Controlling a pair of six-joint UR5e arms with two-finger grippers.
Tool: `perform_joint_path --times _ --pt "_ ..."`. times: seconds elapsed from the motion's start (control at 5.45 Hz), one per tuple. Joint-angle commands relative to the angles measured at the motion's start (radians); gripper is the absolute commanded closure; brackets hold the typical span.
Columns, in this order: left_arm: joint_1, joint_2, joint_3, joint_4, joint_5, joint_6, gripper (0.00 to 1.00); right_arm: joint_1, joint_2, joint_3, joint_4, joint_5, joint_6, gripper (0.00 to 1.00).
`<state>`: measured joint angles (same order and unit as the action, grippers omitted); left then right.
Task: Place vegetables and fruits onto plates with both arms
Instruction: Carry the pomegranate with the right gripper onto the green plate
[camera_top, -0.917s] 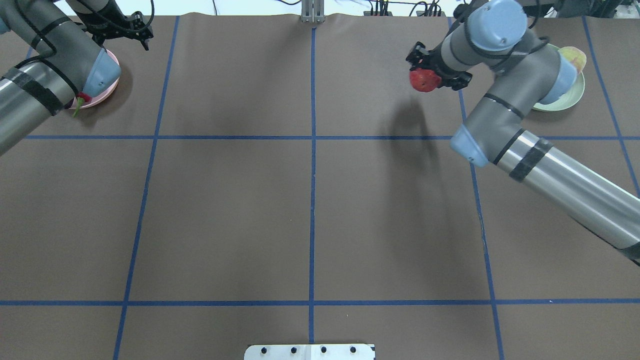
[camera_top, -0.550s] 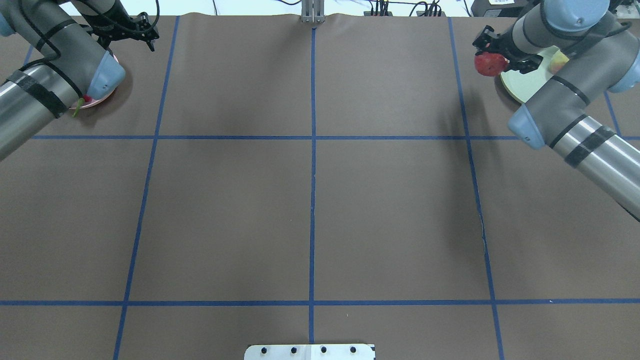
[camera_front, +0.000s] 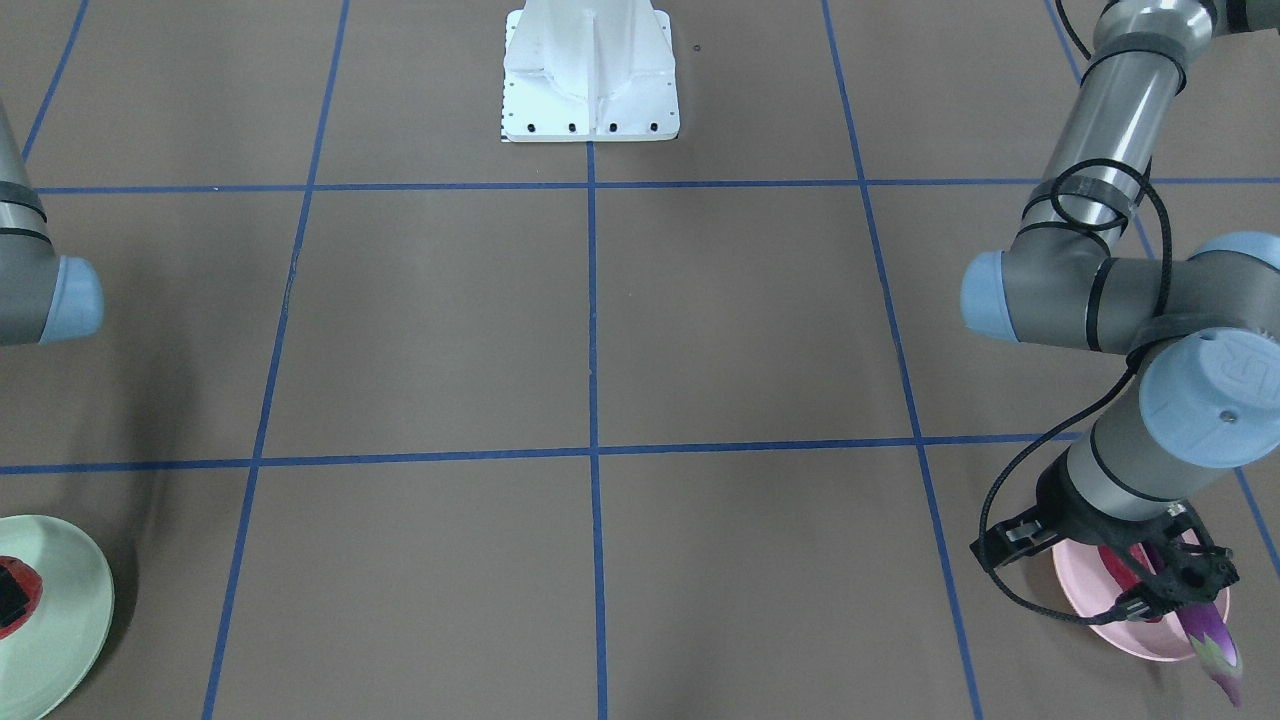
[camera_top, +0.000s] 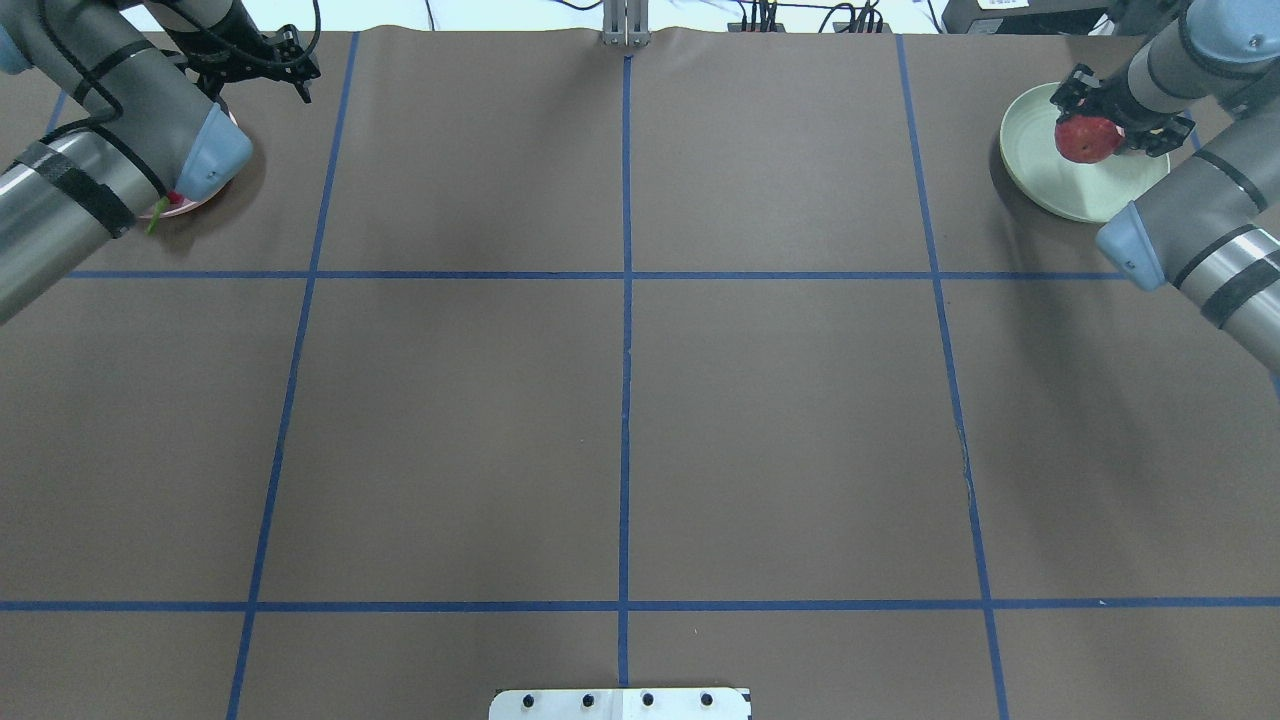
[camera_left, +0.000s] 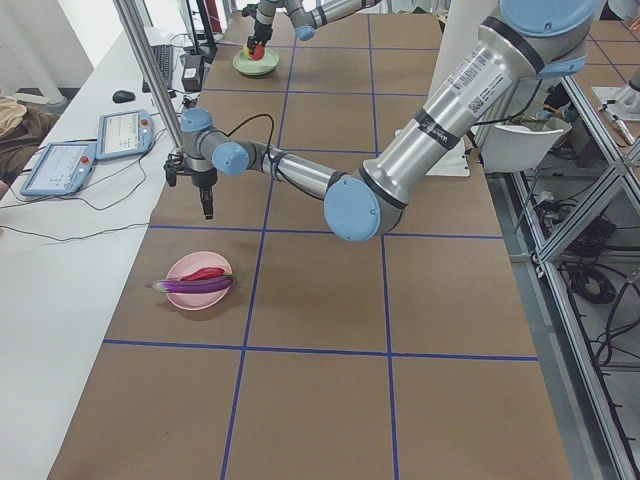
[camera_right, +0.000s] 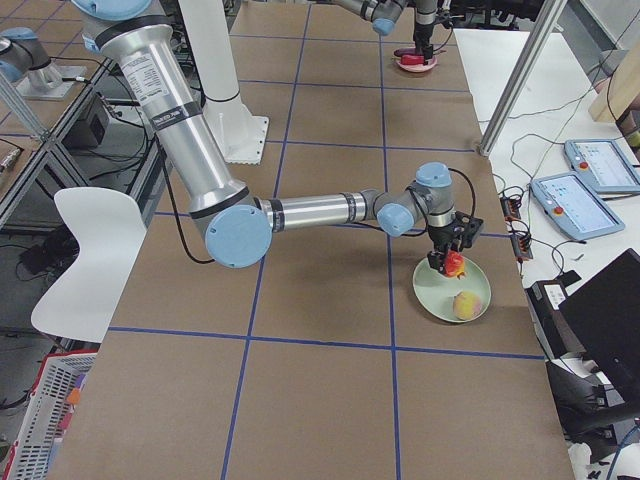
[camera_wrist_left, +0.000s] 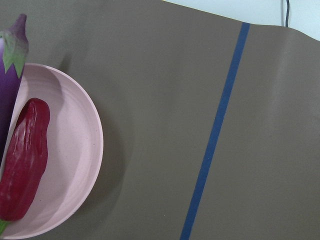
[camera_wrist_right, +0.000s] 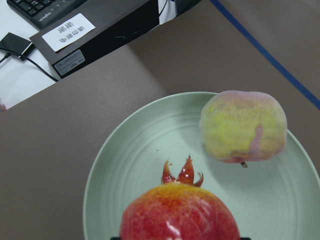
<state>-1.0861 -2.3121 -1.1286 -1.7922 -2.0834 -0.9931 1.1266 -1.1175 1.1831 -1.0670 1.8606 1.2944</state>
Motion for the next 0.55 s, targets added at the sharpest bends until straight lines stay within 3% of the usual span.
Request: perform_joint_path --times 0.0,0.18,0.37 --pt "0.000 0.000 0.004 -0.001 0.002 0.001 0.00 -0.007 -0.002 -0.023 0.033 -0.003 0.000 0.00" --pt "0.000 0.000 0.001 -0.001 0.002 0.001 0.00 -0.001 -0.002 -0.016 0.035 0.012 -0.010 0.00" --pt "-0.001 0.002 -0.016 0.001 0.000 0.014 0.00 0.042 -0.002 0.004 0.033 0.103 -0.092 0.00"
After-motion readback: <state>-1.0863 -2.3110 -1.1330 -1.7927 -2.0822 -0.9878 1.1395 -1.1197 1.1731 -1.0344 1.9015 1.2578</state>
